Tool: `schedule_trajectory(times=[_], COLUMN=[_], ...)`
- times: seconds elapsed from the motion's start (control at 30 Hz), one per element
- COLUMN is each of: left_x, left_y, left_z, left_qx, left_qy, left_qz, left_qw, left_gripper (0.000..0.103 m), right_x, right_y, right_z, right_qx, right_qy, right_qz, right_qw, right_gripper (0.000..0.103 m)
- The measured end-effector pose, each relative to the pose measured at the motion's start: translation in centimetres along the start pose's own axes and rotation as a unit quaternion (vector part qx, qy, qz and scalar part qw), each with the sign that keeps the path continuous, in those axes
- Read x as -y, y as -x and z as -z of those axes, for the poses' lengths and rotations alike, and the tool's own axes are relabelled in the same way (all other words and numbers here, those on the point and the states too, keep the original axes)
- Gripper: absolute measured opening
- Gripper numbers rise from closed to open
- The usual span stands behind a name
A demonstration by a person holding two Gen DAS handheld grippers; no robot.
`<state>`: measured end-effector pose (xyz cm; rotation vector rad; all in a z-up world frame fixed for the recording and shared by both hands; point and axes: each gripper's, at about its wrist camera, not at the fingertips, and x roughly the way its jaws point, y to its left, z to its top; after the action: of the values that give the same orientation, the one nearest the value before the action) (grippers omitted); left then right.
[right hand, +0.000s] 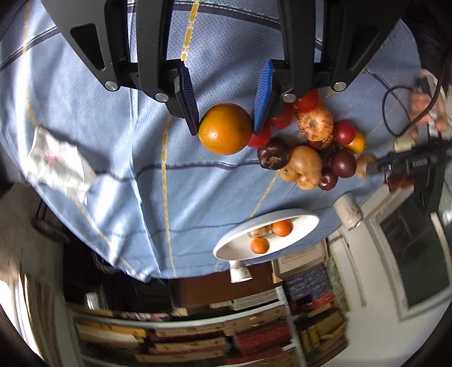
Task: Organize fruits
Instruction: 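Carry both fruits to the white plate and release them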
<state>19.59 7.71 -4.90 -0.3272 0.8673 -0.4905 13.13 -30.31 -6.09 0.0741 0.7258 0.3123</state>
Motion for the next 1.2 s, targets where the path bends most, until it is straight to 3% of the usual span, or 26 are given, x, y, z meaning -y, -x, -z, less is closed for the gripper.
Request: schedule_trajectory(times=[0.07,0.17,0.33,0.47,0.6,0.77,0.8,0.9,0.93,1.03,1.1,1.17,1.2], left_x=[0.4,1.5,3.2,2.6,0.9,-0.6,-0.7,-0.3,0.1,1.6,2.1,2.3,2.4], left_y=[0.1,-0.2,-3.4,-6.9,-9.4,-11.4,-11.5,-10.5,-9.5,-6.5,-4.8,-3.3,-2.7], left_z=[-1.6,-4.7,-10.8,-14.3,-16.0,-16.7,-16.6,-16.4,-16.2,-14.9,-13.6,-11.9,-11.1], left_qx=[-0.005,0.005,0.015,0.008,-0.008,-0.027,-0.027,-0.006,0.010,0.042,0.056,0.059,0.059], left_qy=[-0.006,-0.031,-0.061,-0.053,-0.034,-0.023,-0.021,-0.021,-0.023,-0.034,-0.039,-0.032,-0.028], left_qz=[0.005,-0.023,-0.085,-0.111,-0.145,-0.164,-0.166,-0.171,-0.175,-0.164,-0.157,-0.149,-0.144], left_qw=[1.0000,0.9992,0.9944,0.9923,0.9887,0.9857,0.9855,0.9851,0.9843,0.9849,0.9853,0.9865,0.9875], left_gripper=[0.046,0.046,0.046,0.046,0.046,0.046,0.050,0.086,0.094,0.098,0.098,0.098,0.098], right_x=[-0.8,-1.3,-2.0,-1.6,-0.7,-0.1,-0.1,-0.4,-0.6,-1.2,-1.1,-1.0,-0.9], right_y=[0.4,-0.4,-5.6,-11.6,-16.4,-19.0,-19.0,-17.3,-15.6,-11.5,-9.1,-6.8,-6.0], right_z=[-2.0,-5.7,-12.0,-15.8,-17.4,-17.8,-17.8,-17.9,-17.9,-17.1,-15.8,-13.7,-12.6], right_qx=[0.010,0.012,0.019,0.006,-0.025,-0.052,-0.054,-0.026,0.002,0.047,0.077,0.089,0.085], right_qy=[0.021,0.030,0.034,0.000,-0.015,-0.022,-0.022,-0.028,-0.028,-0.019,-0.034,-0.061,-0.069], right_qz=[-0.018,-0.055,-0.069,-0.077,-0.058,-0.062,-0.059,-0.045,-0.040,-0.031,-0.013,0.012,0.002], right_qw=[1.000,0.998,0.997,0.997,0.998,0.997,0.997,0.998,0.999,0.998,0.996,0.994,0.994], right_gripper=[0.039,0.039,0.039,0.039,0.039,0.039,0.040,0.087,0.091,0.100,0.100,0.100,0.100])
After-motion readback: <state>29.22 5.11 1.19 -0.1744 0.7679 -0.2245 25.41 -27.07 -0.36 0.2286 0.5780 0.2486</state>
